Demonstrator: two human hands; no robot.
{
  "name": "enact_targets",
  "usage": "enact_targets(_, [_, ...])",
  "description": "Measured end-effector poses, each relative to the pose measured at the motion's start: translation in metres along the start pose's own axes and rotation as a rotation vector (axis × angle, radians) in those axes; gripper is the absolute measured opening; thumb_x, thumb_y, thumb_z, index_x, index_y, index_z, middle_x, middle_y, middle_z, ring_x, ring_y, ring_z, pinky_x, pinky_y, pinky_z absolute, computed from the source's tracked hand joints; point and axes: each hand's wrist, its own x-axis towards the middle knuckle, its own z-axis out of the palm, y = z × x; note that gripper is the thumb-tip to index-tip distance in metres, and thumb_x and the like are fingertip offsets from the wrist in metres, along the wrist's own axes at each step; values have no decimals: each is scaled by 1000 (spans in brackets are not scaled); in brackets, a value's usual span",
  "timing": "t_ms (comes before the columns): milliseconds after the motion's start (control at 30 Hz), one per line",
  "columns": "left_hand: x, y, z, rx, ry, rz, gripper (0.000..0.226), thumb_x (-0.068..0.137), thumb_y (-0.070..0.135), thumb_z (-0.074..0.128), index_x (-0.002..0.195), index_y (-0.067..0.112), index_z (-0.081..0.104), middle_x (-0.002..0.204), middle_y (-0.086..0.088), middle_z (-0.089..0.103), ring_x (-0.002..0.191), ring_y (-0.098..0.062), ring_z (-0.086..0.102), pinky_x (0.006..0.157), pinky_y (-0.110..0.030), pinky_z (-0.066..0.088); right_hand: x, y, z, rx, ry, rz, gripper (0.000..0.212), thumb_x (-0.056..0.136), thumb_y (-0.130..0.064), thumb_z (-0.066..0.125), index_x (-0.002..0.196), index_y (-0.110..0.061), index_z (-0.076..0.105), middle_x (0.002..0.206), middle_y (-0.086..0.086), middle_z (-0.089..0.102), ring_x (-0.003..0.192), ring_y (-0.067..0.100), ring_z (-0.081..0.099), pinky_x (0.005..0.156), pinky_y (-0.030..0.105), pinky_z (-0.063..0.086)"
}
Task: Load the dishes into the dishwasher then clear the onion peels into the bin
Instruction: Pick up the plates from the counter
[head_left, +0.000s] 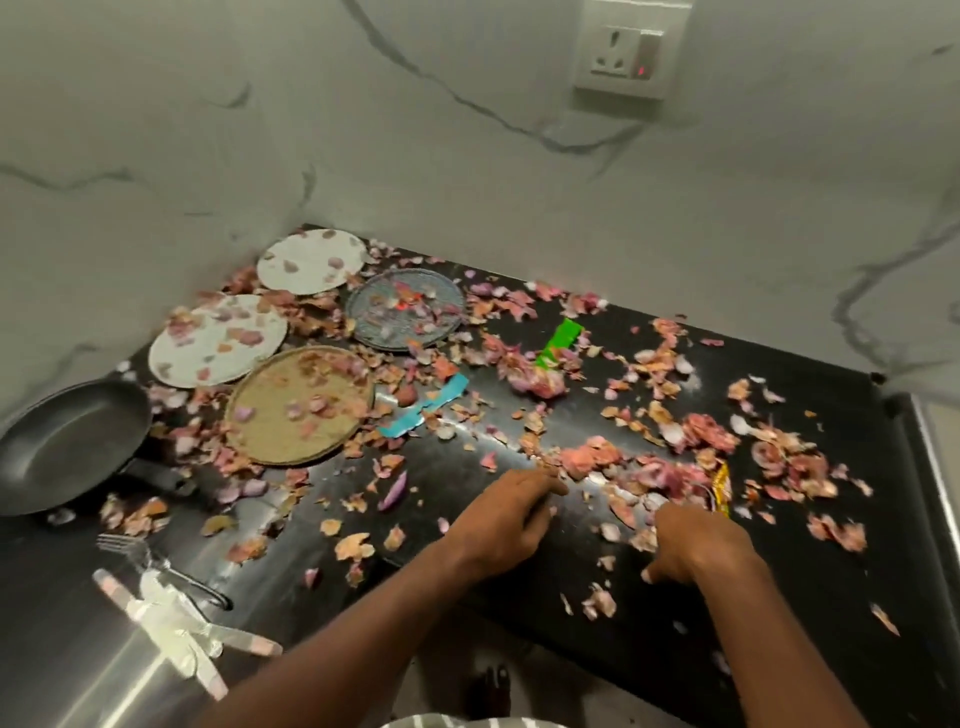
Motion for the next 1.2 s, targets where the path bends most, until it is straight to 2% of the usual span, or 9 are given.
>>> enact_targets(233, [-8,-14,-17,40,12,2,35,102,23,59,137,20,60,145,3,59,137,-10,46,118,-25,34,3,-14,-15,-57,-10,29,63,76,-44,90,127,-23,60,129,1,66,120,25,63,93,41,56])
enact_targets(367, [7,7,-3,45,-18,108,36,102,24,59,139,19,60,146,0,58,140,-13,45,119,-26,31,1,-13,-12,-18,28,31,55,73,-49,89,116,-26,64,115,-2,68,108,22,65,93,43,57])
enact_targets(533, [28,25,4,27,-24,124,37,102,26,59,138,20,59,143,0,60,135,-14,48,117,-31,37,-8,-5,-3,-3,9,57,41,85,-48,81,113,-26,63,118,-2,66,111,21,63,94,40,55])
enact_targets(667, [31,9,-25,-79,152,-109,37,101,26,62,138,28,56,131,6,61,110,-6,57,105,-33,51,-13,-1,-1,24,-11,75,39,86,-51,79,112,-27,63,117,-3,65,108,20,63,94,40,55])
enact_targets(767, [19,-24,-58,-223,423,-356,43,101,24,66,142,27,55,133,7,59,103,12,54,93,-10,48,-11,2,-2,22,-20,59,34,87,-54,77,105,-28,64,106,-6,64,97,14,62,89,37,55])
enact_targets(833, [2,-54,-82,-257,575,-533,43,100,24,66,142,24,55,131,5,57,100,8,57,78,-5,48,-9,4,-2,44,-20,55,32,87,-54,76,99,-27,63,99,-7,65,91,12,62,87,36,55])
enact_targets(967, [-45,-106,-118,-204,734,-744,49,97,29,69,143,21,52,145,-5,54,129,-22,55,104,-41,52,-8,-5,-11,72,-18,78,36,90,-56,71,109,-25,64,112,-4,65,100,15,62,95,40,53])
enact_targets(1100, [-79,-134,-134,-341,830,-929,56,90,38,69,140,21,50,143,-8,53,121,-29,60,102,-44,51,-13,-72,-46,-3,208,-68,34,96,-57,63,93,-23,66,94,-2,63,85,16,61,74,34,49])
enact_targets(1200, [-88,-144,-136,-585,922,-1032,62,89,38,71,143,21,46,146,-11,50,122,-30,57,103,-50,53,-9,-143,-63,-15,233,-282,41,96,-59,63,99,-18,66,98,2,66,88,22,63,74,34,48])
